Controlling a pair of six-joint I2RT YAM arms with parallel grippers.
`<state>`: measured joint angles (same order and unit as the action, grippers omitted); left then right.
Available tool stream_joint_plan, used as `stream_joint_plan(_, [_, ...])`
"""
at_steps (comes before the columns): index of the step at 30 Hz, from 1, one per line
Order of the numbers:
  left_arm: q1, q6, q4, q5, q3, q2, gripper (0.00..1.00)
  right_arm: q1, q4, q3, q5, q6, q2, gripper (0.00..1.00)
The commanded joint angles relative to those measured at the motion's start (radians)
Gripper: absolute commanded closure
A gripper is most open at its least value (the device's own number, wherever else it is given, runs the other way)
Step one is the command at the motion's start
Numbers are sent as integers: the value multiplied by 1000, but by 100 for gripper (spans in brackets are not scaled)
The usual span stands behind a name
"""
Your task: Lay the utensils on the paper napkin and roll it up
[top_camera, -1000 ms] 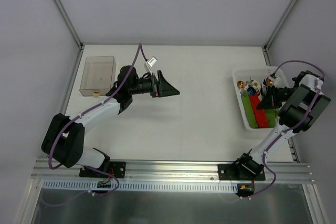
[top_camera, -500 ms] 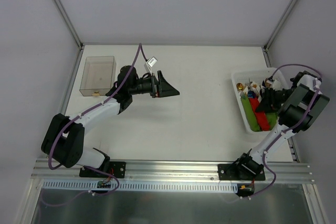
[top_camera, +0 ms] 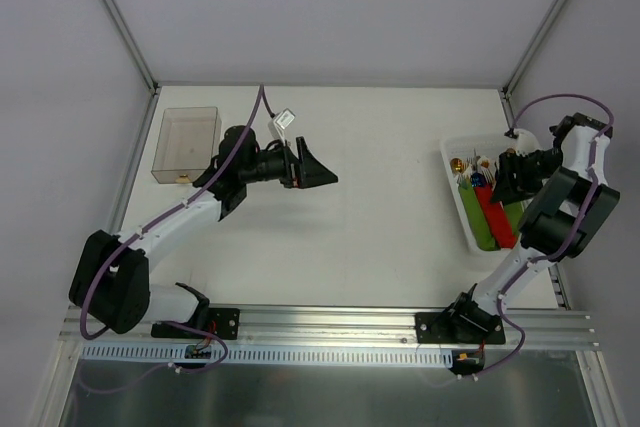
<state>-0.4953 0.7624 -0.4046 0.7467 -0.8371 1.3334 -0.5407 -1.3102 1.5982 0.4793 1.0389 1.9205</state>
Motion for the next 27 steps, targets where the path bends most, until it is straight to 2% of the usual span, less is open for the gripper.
stream_joint_plan(1, [12, -104, 139, -76, -51, -54, 1, 22, -14, 65, -93, -45, -93, 48])
stream_joint_plan(4, [20, -181, 260, -153, -88, -72, 1, 44, 12, 81, -188, -60, -124, 41])
stream_joint_plan(8, [57, -202, 315, -211, -88, -115, 1, 65, 8, 120, -217, -54, -169, 28])
stream_joint_plan(12, [96, -235, 394, -326, -95, -192, 1, 94, -46, 175, -116, -76, -230, 14])
stream_joint_plan(13, [116, -238, 404, -363, -99, -206, 1, 102, -55, 187, -85, -85, -247, 6])
stream_joint_plan(14, [130, -238, 436, -410, -103, -220, 1, 123, -60, 189, -50, -97, -280, 2])
stream_joint_plan(17, [207, -258, 521, -396, -155, -244, 1, 191, -44, 149, 88, -166, -357, 1])
stream_joint_plan(20, [241, -342, 671, -403, -248, -205, 1, 304, 101, 36, 175, -327, -422, 1])
stream_joint_plan(21, [241, -359, 696, -417, -263, -189, 1, 339, 214, -1, 189, -376, -464, 1])
stream_joint_plan(22, [242, -371, 726, -434, -272, -185, 1, 379, 271, -35, 185, -475, -485, 1])
stream_joint_plan(23, [242, -383, 742, -452, -295, -178, 1, 454, 322, -67, 182, -514, -503, 1])
stream_joint_plan(25, [242, -393, 795, -494, -321, -142, 1, 524, 477, -161, 134, -618, -552, 1])
stream_joint_plan(27, [242, -410, 829, -506, -347, -85, 1, 605, 607, -246, 95, -661, -574, 1])
